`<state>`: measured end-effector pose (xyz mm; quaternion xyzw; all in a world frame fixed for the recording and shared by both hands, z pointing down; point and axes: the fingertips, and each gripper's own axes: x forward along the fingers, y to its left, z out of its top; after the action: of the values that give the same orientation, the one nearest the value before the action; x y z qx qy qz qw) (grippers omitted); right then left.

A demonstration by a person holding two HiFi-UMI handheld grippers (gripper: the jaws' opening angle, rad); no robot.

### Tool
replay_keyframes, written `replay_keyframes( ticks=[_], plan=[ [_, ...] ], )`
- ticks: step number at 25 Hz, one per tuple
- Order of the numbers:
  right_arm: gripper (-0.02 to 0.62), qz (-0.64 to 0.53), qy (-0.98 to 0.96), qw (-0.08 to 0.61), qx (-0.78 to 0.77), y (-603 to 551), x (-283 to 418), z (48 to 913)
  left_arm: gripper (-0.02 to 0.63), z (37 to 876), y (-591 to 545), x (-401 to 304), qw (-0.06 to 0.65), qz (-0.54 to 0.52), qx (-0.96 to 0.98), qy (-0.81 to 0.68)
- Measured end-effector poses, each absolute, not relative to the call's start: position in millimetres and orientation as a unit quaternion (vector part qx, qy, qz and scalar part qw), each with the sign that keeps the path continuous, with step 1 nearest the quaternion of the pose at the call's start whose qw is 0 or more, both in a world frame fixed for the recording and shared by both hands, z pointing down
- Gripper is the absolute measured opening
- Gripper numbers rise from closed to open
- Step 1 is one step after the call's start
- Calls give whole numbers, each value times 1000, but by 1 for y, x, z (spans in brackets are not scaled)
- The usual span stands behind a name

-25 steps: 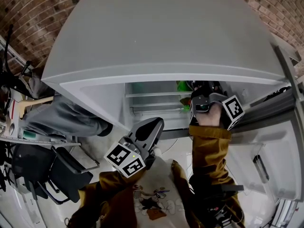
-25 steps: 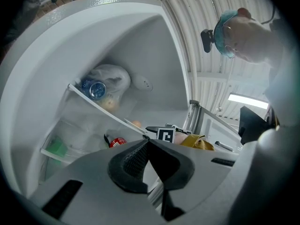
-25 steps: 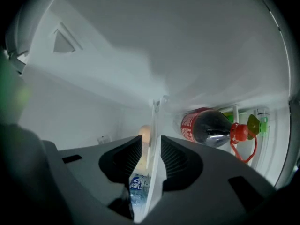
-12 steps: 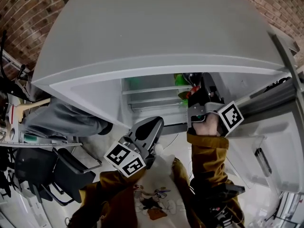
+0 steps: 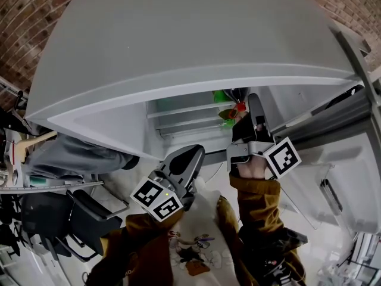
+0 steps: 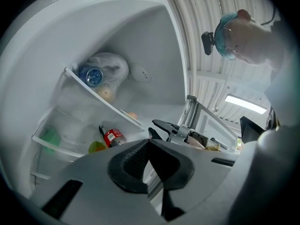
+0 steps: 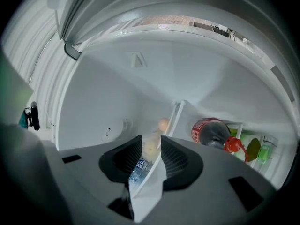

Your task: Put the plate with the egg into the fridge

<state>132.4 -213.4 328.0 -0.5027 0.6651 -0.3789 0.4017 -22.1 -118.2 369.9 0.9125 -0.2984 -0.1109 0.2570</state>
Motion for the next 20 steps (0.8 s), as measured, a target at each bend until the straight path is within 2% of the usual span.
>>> replay_keyframes(
  ticks=[15, 20],
  plan=[
    [112, -249, 730, 304, -560, -195, 116, 333, 8, 372, -121, -21, 261, -110, 911, -299],
    [112, -185, 752, 241, -585, -183, 110, 343, 8, 372, -122, -21, 260, -112, 911, -301]
  ],
)
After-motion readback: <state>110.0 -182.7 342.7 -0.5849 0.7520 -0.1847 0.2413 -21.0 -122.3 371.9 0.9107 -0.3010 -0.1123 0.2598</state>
